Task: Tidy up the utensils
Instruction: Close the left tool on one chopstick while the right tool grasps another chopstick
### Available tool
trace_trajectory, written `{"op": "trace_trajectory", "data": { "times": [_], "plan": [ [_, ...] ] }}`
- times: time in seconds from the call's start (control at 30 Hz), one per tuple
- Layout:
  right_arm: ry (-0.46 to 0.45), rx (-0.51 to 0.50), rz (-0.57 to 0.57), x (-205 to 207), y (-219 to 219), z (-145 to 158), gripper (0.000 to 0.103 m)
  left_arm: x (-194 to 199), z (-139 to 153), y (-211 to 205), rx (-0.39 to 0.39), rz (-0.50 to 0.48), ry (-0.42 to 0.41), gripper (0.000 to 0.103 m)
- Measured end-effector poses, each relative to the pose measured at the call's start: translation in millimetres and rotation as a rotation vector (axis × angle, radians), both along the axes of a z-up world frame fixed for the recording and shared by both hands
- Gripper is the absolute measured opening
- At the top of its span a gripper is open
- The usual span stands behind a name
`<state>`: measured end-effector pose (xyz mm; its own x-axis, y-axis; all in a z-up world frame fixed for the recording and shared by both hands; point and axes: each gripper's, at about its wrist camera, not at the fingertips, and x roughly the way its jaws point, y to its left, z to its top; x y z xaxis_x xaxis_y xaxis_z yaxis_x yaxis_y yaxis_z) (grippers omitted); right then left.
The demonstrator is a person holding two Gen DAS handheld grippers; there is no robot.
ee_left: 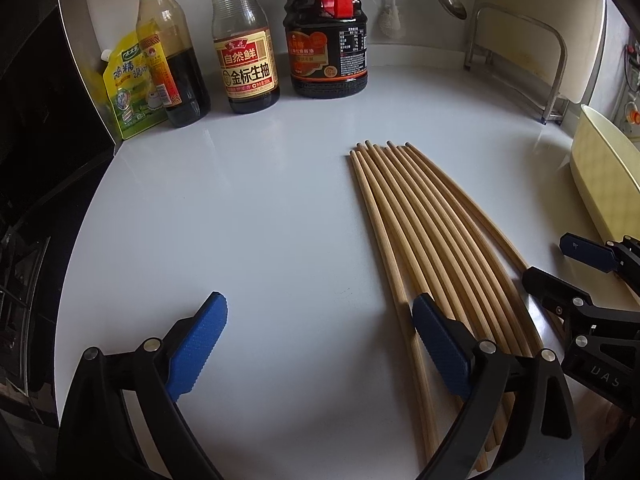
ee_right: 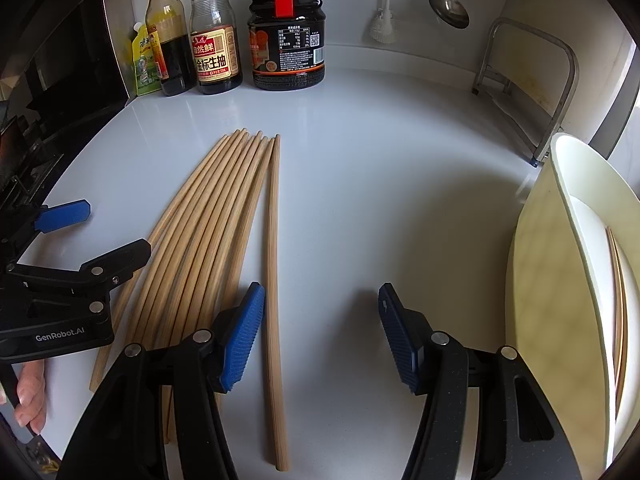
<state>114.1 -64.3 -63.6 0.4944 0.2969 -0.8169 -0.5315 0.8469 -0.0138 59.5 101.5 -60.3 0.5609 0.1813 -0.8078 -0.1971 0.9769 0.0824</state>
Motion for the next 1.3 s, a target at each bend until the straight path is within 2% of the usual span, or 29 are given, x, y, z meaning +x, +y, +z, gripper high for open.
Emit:
{"op": "trace_trajectory", "data": {
  "times": [0.13,0.37,0.6,0.83,1.07,1.3],
  "plan": [
    [0.001,0.001,0.001,0.5,0.0,0.2,0.057,-2.4,0.2,4.1,0.014,0.008,-0.006,0.092],
    [0.002,0.002,0.002,0.5,0.8,0.2,0.057,-6.4,7.0,12.9,-0.008,0.031,-0.049,0.093],
    [0.003,0.003,0.003,0.0,1.5,-0.3,0.057,-1.4,4.6,7.3,0.014,0.015,-0.032,0.093],
    [0.003,0.005,0.003,-0.1,1.4,-0.3,0.057,2.2,-2.8,12.9,-0.041,0.016,0.009,0.095],
    [-0.012,0.002,0.013,-2.1,3.9,-0.2,0.057,4.7,-7.0,6.1,-0.033,-0.007,0.028,0.097],
    [-0.022,0.005,0.033,-1.7,7.4,-1.0,0.057,6.3,-8.6,7.8,-0.064,-0.015,0.03,0.098]
  ]
}}
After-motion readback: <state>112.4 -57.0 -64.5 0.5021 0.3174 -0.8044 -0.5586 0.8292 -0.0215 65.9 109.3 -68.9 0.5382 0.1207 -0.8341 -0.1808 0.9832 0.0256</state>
